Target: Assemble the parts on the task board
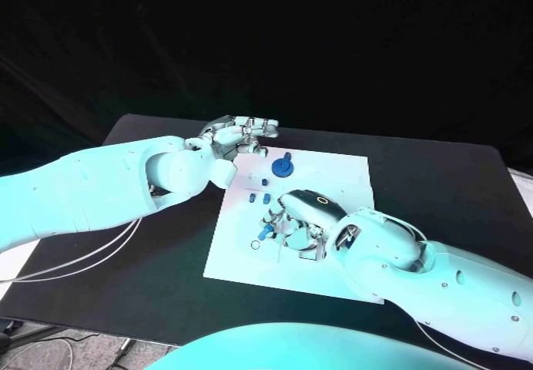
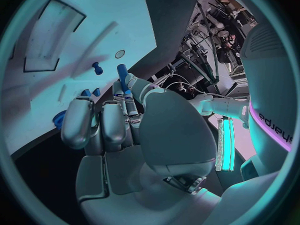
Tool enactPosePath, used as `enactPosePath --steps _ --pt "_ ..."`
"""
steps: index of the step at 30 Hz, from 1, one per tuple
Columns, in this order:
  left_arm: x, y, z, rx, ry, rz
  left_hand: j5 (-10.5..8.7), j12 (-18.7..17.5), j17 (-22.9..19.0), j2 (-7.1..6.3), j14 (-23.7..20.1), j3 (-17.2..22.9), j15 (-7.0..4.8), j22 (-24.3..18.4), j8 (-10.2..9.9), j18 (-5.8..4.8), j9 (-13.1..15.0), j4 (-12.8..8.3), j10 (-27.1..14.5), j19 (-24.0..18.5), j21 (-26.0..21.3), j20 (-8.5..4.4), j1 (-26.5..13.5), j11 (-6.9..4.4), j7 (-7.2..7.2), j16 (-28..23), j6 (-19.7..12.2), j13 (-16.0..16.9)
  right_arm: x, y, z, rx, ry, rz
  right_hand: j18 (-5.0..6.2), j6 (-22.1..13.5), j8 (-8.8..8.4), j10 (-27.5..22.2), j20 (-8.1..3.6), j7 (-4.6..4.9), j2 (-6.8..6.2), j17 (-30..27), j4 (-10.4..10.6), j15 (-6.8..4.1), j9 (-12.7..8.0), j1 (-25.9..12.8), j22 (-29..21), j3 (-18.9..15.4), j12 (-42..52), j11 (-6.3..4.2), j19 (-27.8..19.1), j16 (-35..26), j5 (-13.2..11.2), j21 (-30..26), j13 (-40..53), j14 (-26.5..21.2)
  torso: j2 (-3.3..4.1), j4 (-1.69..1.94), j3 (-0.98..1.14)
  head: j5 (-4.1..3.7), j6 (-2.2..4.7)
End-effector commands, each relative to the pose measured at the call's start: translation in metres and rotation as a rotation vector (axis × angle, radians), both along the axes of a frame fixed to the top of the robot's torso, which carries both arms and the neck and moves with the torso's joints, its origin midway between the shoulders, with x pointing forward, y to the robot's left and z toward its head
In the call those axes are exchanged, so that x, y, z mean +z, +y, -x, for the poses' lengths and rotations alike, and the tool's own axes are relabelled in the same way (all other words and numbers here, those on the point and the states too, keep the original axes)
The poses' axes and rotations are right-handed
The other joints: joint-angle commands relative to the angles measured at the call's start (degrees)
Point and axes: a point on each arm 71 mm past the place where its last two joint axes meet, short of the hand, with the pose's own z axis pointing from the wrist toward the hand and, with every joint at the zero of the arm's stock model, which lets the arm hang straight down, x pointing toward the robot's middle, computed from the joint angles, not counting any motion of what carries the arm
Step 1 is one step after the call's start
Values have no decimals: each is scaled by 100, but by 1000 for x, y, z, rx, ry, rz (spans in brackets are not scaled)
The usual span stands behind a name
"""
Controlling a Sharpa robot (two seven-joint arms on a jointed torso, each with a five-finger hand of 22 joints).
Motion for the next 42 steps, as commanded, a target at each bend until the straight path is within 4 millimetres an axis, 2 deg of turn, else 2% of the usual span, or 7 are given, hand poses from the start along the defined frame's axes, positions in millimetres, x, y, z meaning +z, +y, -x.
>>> enactPosePath --steps 1,14,20,35,42 --pt "1 -3 0 -23 -13 5 25 27 -8 34 -34 -14 -6 -5 5 53 -4 -15 -36 -33 -24 -11 37 8 -2 -14 -51 5 -4 5 2 46 -11 25 -59 -29 -17 -9 47 1 -14 -2 -14 49 2 -4 1 38 -24 9 11 36 47 11 5 208 2 -1 3 30 -8" --pt "1 -4 1 -30 -12 7 25 27 -8 34 -34 -14 -6 -5 5 53 -4 -15 -36 -33 -24 -11 37 8 -2 -14 -51 5 -13 14 5 43 -30 94 -62 -24 -21 6 54 6 -28 -2 -31 53 4 -17 23 42 -35 13 17 40 85 30 12 206 7 -11 13 46 -35" --pt "1 -5 1 -33 -11 7 25 27 -8 34 -34 -14 -6 -5 5 53 -4 -15 -36 -33 -24 -11 37 8 -2 -14 -51 5 -15 16 5 39 -49 110 -63 -23 -23 11 56 6 -26 0 -34 53 5 -21 31 47 -39 12 19 44 101 37 13 206 0 -7 5 43 -50" --pt "2 -7 1 -46 -18 1 25 27 -8 34 -34 -14 -6 -5 5 53 -4 -15 -36 -33 -24 -11 37 8 -2 -14 -51 5 -23 23 4 44 -68 134 -62 -18 -24 17 59 4 -18 1 -42 54 7 -20 31 60 -45 11 19 47 120 38 14 206 4 -2 9 57 -71" --pt "2 -7 1 -47 -17 1 24 40 -1 35 -33 -22 -4 -8 10 53 -4 -15 -46 -33 -27 -9 30 11 1 -6 -57 7 -26 25 5 55 -63 147 -61 -17 -25 18 59 3 -15 3 -48 53 8 -17 31 66 -48 10 19 49 124 38 15 206 0 -7 4 74 -91"
